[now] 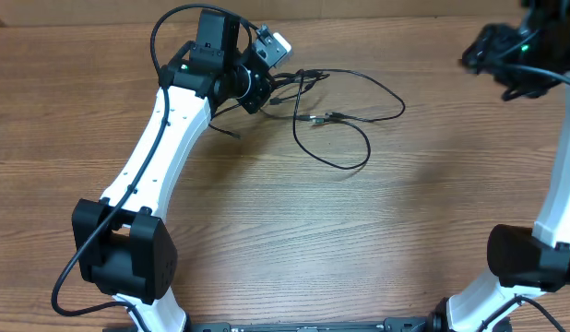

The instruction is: Untangle cables

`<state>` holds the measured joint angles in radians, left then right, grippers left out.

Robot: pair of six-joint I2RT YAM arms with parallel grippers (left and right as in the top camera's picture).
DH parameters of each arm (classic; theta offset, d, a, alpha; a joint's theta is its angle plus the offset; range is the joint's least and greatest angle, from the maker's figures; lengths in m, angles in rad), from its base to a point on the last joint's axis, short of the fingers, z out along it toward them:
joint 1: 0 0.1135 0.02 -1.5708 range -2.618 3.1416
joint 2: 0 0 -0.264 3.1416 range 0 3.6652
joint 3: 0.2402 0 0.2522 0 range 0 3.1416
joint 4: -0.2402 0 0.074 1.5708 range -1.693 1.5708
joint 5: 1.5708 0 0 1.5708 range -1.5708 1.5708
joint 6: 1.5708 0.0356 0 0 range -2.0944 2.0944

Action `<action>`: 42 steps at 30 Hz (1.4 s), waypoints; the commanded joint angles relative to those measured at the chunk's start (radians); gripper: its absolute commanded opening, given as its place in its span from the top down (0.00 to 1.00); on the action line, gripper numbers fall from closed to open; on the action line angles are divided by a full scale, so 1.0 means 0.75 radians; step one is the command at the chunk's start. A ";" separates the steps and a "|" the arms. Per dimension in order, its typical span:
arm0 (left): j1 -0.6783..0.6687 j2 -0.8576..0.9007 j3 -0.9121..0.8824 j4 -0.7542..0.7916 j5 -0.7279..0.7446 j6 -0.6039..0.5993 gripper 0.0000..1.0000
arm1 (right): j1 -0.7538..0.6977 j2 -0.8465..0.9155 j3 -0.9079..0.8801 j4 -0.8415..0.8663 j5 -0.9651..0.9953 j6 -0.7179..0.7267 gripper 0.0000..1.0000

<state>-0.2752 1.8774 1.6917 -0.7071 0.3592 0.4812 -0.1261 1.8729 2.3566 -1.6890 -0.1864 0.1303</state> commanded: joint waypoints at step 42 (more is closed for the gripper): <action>-0.013 -0.120 0.035 -0.010 0.274 -0.219 0.96 | 0.656 -0.019 -0.391 0.386 0.039 0.111 0.31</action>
<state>-0.2752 1.8305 1.6917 -0.7185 0.5636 0.3347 0.3378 1.8729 2.0884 -1.4136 -0.2604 0.1604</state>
